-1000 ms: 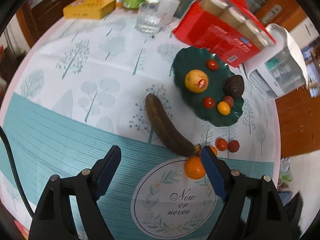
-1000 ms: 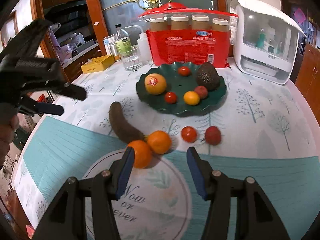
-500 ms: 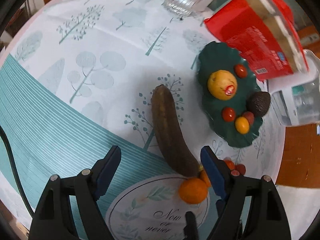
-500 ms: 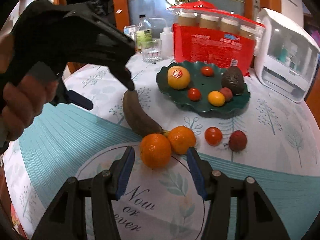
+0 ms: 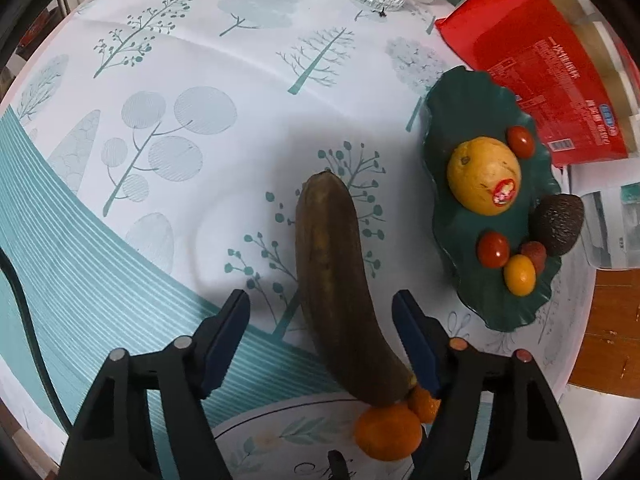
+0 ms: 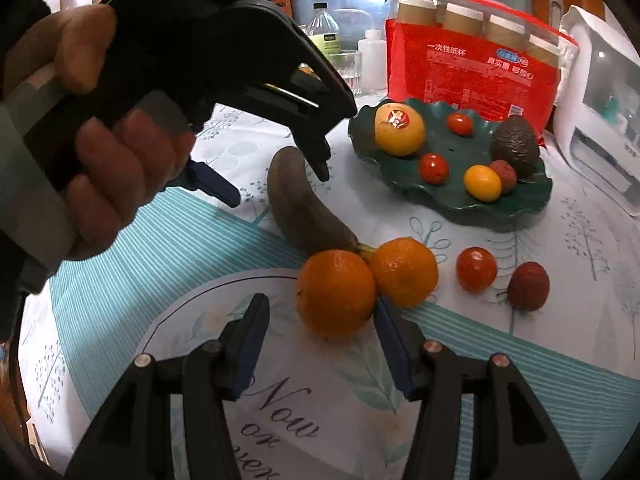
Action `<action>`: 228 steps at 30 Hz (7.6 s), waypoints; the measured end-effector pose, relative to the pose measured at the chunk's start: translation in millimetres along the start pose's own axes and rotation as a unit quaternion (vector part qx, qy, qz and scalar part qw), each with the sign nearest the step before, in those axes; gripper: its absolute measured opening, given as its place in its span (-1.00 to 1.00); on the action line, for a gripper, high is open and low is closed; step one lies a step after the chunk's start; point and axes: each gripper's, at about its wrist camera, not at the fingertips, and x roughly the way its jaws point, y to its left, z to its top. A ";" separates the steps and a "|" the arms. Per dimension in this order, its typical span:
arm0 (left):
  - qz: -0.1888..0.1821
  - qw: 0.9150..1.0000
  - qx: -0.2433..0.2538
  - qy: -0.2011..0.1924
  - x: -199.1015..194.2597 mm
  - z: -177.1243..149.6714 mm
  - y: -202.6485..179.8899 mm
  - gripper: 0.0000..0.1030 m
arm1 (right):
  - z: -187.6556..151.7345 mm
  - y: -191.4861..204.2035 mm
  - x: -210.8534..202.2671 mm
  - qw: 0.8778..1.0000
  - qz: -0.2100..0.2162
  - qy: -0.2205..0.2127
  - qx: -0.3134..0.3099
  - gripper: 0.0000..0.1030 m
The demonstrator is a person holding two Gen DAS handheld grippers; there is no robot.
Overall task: Organize fruits
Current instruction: 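Move the left tool to the brown banana while the right tool reaches a large orange, then close the left tool on the banana while the right tool grasps the orange, then carry the banana and orange onto the green plate and open both tools, then withdraw both tools from the plate toward the last loose fruit, then grasp an orange with the left tool while the right tool grasps the red lychee, then carry the orange and lychee onto the green plate and open both tools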
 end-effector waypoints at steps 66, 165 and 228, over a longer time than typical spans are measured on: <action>-0.057 0.973 0.169 -0.148 -142.8 6.2 -58.3 -0.40 | 60.4 -70.7 -45.5 0.991 -0.039 -0.106 0.067 -0.26; -0.043 0.978 0.203 0.022 9.3 -95.8 -93.2 0.13 | -7.8 -123.1 -16.1 0.997 -0.072 -0.027 0.022 -0.25; -0.053 0.973 0.210 -0.074 -42.3 -27.0 -89.8 0.31 | 70.3 -173.8 -2.1 0.991 -0.094 -0.050 0.087 -0.15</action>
